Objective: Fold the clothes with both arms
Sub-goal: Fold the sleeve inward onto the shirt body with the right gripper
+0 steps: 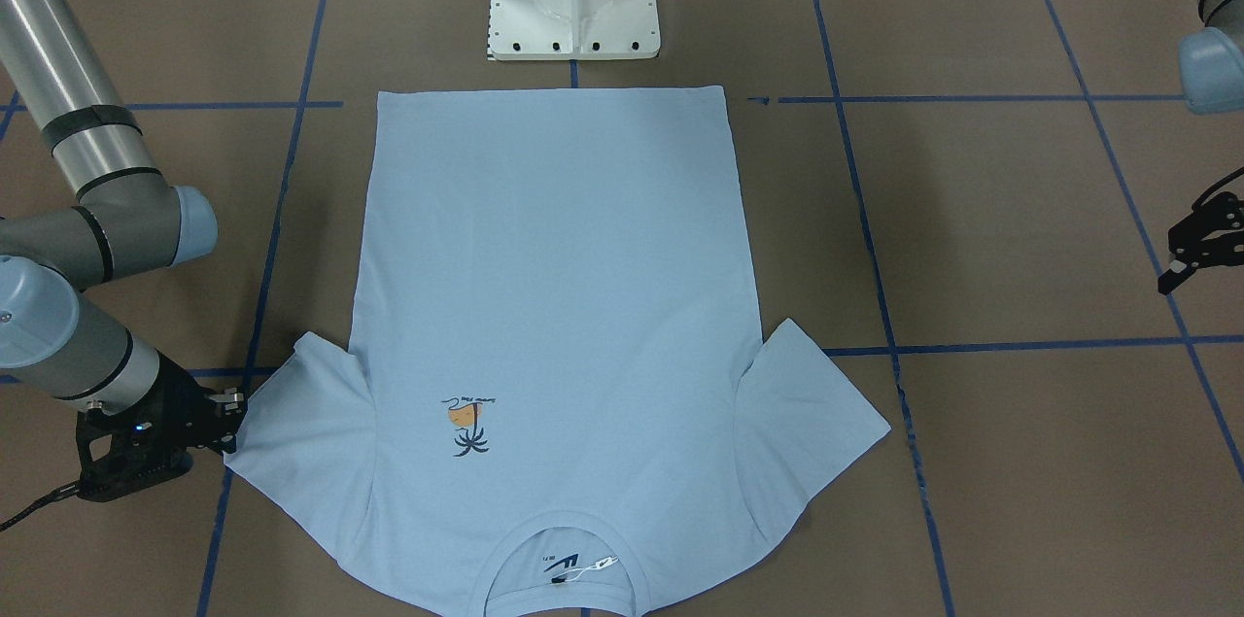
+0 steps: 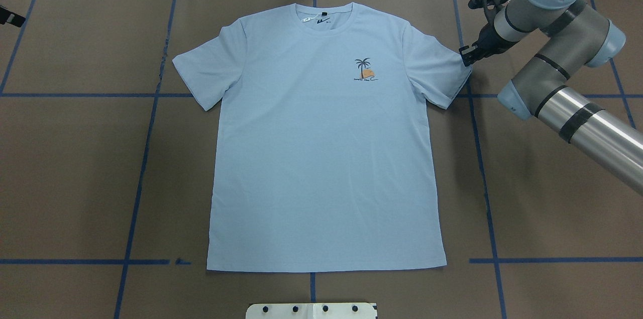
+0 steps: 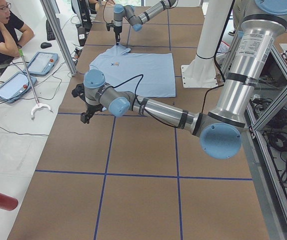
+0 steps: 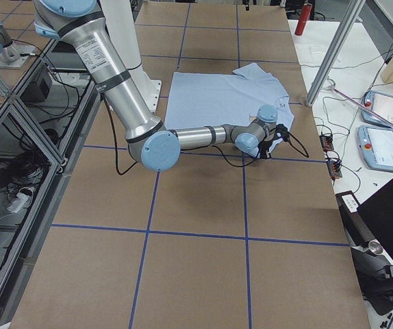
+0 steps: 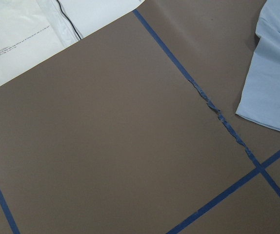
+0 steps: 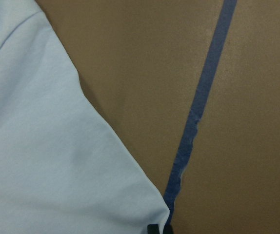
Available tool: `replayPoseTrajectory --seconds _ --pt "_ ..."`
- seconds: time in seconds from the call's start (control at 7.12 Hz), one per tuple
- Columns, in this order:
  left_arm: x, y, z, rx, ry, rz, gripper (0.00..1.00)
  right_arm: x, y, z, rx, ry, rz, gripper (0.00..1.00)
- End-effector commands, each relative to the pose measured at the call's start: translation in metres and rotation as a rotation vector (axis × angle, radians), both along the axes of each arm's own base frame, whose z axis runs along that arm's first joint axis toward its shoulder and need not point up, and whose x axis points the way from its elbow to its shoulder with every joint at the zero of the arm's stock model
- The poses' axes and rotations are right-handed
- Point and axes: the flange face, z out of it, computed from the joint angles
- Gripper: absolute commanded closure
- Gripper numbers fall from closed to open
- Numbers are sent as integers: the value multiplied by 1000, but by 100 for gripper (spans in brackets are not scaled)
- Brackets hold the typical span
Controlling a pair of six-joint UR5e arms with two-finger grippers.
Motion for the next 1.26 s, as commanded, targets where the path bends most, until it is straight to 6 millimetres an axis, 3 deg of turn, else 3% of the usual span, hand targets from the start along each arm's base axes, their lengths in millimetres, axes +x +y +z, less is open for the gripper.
replayPoseTrajectory --seconds 0.0,0.28,0.42,0.7,0.84,1.12 --pt "-1 0 0 -1 0 -2 0 5 1 -33 39 -51 -9 100" --pt "-1 0 0 1 2 -1 0 -17 5 -97 54 -122 8 100" --pt "-2 0 -1 2 2 -3 0 -60 12 -142 15 -163 21 100" --pt "-4 0 -1 4 2 -6 0 -145 -6 -219 13 -28 103 100" --pt "-5 -1 -2 4 3 -8 0 -172 -23 -225 13 33 139 100" --pt "-3 -4 -10 -12 17 -28 0 -180 -36 -210 15 85 172 100"
